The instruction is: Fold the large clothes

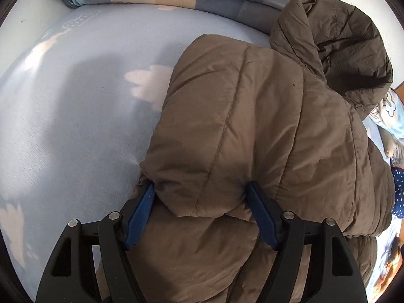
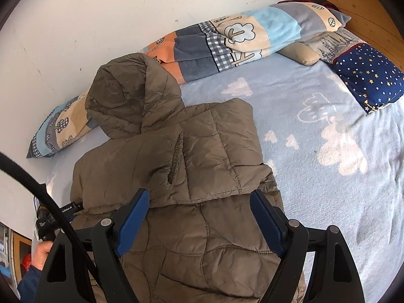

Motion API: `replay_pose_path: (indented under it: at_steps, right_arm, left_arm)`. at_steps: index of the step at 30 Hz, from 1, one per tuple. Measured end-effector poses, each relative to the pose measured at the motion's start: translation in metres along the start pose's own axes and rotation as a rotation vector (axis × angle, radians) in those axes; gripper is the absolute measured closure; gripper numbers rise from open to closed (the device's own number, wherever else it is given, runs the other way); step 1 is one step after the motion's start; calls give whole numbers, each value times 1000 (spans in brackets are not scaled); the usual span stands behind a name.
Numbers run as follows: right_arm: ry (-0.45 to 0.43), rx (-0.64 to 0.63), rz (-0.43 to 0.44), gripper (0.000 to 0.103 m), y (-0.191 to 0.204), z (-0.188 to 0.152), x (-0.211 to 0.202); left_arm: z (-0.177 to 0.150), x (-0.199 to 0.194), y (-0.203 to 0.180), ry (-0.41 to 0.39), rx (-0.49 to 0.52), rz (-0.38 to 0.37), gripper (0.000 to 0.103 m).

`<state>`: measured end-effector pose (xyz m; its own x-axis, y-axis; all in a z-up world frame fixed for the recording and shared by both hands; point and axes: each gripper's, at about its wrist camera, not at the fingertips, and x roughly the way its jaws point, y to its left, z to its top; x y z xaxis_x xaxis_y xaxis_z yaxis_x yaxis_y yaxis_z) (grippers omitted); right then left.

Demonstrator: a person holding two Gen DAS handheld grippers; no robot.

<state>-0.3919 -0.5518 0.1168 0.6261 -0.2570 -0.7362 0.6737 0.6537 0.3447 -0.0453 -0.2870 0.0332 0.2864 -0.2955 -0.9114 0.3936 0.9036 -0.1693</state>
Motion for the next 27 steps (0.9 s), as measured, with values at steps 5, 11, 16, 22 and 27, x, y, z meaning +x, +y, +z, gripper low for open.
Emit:
replay_pose_path:
  at_steps: [5,11,16,22,27]
  right_arm:
    - [-14,6,8,17,-1,1,-5]
    - [-3,-6,27,17,4,-1,-4]
    - [10,-50,30,18,15,-8,1]
    - [8,-129,-9,24,36,-22,14]
    - [52,-197,-68,24,52,-30,42]
  left_arm:
    - [-17,-55,-9,-127,54,-34,30]
    - [-80,-127,-15,-199,179,-75,30]
    - [-118,-133,-7,-215,231,-64,30]
    - [-109,-96,-7,-163,184,-90,30]
    - [-107,-61,-11,-68,240,-8,29]
